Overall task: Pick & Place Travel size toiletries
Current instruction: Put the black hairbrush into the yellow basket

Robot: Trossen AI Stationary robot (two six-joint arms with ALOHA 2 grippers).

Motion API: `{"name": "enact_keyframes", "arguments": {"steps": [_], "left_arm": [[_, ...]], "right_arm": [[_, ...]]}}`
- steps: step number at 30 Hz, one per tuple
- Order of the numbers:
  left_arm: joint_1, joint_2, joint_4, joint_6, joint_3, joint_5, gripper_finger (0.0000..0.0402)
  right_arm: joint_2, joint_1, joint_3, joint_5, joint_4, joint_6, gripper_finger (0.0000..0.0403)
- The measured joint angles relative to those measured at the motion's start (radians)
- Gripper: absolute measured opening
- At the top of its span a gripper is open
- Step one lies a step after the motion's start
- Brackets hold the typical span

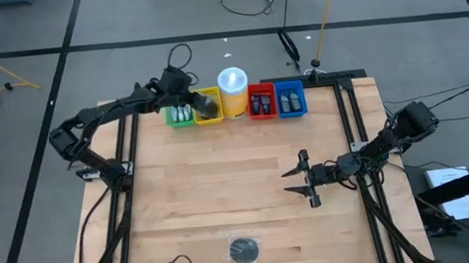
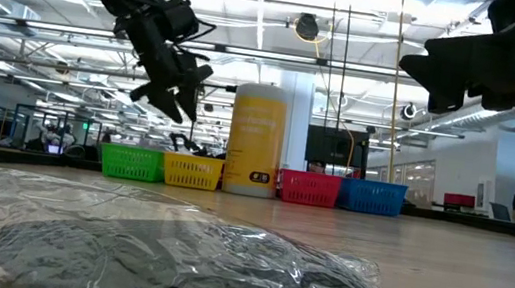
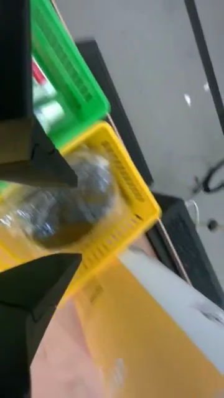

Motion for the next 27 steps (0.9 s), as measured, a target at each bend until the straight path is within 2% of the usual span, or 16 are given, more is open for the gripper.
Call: {"name": "enact_keyframes", "arguments": {"steps": [6,10,12,19,24,27], "left_arm": [[-0.049,0.042,-0.066,0.011,0.000,-0.107,0.0093],[-0.082,0.098,-0.067,0.015,0.000,-0.185,0.0028],[-0.094,0.131,-0.062,0.021,0.000,-0.215,0.0008],[-0.129,0.195,0.009,0.025,0.000,-0.236,0.0022],[-0.133,0.237,0.055,0.025,0.000,-0.244,0.0004],[-0.132,0.252,0.072,0.024,0.000,-0.246,0.0007]], "right_arm": [[0.000,0.000,0.000,0.000,0.000,0.003,0.0185],[0.000,0.000,0.000,0.001,0.000,0.007,0.0185],[0.000,0.000,0.000,0.001,0.000,0.007,0.0185],[0.000,0.000,0.000,0.002,-0.001,0.003,0.0185],[0.000,0.000,0.000,0.002,-0.001,0.003,0.0185],[0.000,0.000,0.000,0.003,-0.001,0.003,0.0185]]}}
